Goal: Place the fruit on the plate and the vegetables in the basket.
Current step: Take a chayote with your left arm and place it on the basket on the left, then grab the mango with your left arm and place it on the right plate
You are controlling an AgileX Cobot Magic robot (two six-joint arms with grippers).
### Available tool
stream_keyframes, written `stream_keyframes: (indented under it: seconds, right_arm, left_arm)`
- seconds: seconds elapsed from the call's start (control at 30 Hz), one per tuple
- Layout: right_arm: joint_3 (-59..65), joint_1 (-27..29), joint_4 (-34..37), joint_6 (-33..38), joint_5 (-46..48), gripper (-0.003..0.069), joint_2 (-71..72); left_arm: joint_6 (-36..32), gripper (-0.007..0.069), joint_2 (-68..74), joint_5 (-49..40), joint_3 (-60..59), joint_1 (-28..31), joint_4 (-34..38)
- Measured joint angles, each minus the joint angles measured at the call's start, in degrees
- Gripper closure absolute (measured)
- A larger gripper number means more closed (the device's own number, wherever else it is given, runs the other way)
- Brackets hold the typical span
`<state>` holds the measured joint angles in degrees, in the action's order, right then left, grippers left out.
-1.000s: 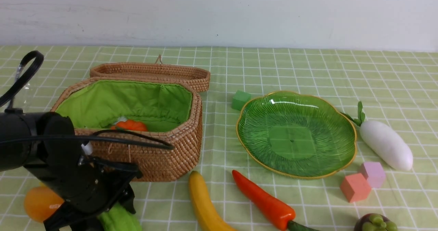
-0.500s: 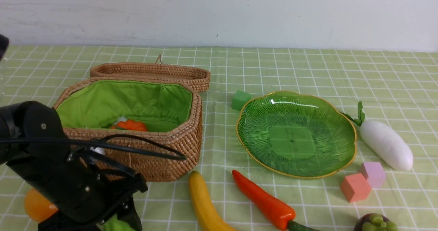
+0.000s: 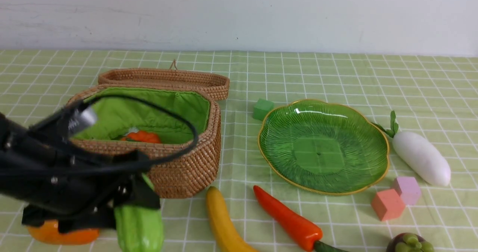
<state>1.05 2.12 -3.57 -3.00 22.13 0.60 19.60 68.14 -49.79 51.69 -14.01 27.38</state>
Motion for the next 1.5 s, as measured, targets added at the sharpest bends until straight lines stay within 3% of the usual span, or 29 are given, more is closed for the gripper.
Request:
stream_keyframes:
  seconds: [0.17,0.37,0.57,0.73,1.0,1.13,1.3,1.43,1.5]
  right_arm:
    - [0.0,0.0,0.0,0.0,0.0,0.0417,0.0]
    - [0.0,0.0,0.0,0.0,0.0,0.0417,0.0]
    - [0.0,0.0,0.0,0.0,0.0,0.0417,0.0]
    - [0.0,0.0,0.0,0.0,0.0,0.0417,0.0]
    - [0.0,0.0,0.0,0.0,0.0,0.0417,0.0]
    - [0.0,0.0,0.0,0.0,0.0,0.0417,0.0]
    - [0.0,0.0,0.0,0.0,0.0,0.0417,0.0]
    - [0.0,0.0,0.0,0.0,0.0,0.0417,0.0]
    - [0.0,0.0,0.0,0.0,0.0,0.0417,0.0]
  left_arm:
    - [3.6,0.0179,1.64,6.99,7.72,0.0,-0.35]
    - [19.66,0.0179,11.46,16.8,15.29,0.0,-7.33]
    - [37.54,0.0179,21.29,19.95,16.97,0.0,-10.67]
    - [42.82,0.0179,26.12,20.58,16.97,0.0,-12.35]
    - [41.4,0.0136,26.65,21.27,17.08,0.0,-13.01]
    - [37.72,0.0057,24.92,21.27,17.08,0.0,-13.15]
    - [31.61,0.0039,20.73,20.18,17.08,0.0,-14.15]
    - [20.71,0.0039,15.62,16.04,17.08,0.0,-16.92]
    - [9.2,0.0039,10.4,9.58,17.08,0.0,-19.5]
